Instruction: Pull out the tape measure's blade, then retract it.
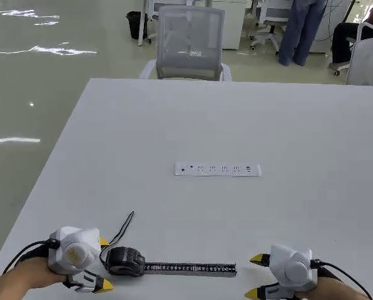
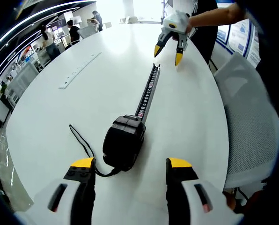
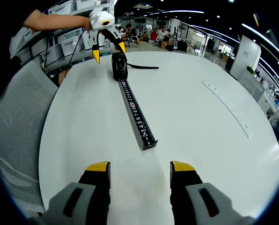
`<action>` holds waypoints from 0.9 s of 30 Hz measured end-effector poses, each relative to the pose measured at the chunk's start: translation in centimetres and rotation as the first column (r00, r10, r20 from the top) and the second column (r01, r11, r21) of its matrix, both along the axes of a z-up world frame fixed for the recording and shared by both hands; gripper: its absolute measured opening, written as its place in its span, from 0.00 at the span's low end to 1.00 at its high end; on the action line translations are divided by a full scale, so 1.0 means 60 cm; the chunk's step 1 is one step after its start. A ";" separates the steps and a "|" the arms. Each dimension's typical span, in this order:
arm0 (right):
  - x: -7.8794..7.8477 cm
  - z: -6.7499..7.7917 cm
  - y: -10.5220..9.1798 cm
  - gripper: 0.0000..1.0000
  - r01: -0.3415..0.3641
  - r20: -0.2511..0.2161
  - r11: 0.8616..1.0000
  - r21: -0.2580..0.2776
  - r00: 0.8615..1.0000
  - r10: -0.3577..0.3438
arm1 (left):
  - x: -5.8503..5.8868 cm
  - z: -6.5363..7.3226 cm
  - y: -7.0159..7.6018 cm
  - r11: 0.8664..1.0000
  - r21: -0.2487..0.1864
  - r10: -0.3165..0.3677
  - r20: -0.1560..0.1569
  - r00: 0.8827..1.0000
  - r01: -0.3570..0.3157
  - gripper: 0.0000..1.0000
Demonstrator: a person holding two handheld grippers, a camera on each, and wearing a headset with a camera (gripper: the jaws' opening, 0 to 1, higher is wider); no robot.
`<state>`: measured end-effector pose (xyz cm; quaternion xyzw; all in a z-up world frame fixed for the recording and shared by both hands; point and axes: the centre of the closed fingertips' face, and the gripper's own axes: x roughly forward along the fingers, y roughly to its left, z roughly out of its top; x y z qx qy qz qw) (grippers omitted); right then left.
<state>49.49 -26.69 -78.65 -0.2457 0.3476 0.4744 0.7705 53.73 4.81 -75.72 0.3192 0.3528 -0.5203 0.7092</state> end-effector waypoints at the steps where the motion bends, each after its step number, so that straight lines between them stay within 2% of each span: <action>1: -0.004 0.005 -0.002 0.52 0.017 0.005 1.000 0.008 1.000 -0.017 | -0.003 0.003 0.001 1.000 -0.013 0.021 0.002 1.000 -0.021 0.60; 8: -0.020 0.019 -0.013 0.58 0.099 0.017 0.994 0.041 0.995 -0.100 | -0.018 0.014 0.006 0.992 -0.073 0.104 0.019 0.994 -0.102 0.64; 11: -0.029 0.029 -0.015 0.60 0.138 0.024 0.988 0.063 0.990 -0.140 | -0.025 0.018 0.006 0.984 -0.105 0.145 0.023 0.989 -0.142 0.66; 19: -0.045 0.045 -0.014 0.69 0.197 0.035 0.976 0.090 0.979 -0.200 | -0.046 0.023 0.005 0.975 -0.128 0.189 0.043 0.981 -0.182 0.70; 27: -0.064 0.051 -0.008 0.74 0.229 0.050 0.968 0.104 0.971 -0.235 | -0.064 0.026 0.005 0.956 -0.167 0.254 0.049 0.966 -0.242 0.74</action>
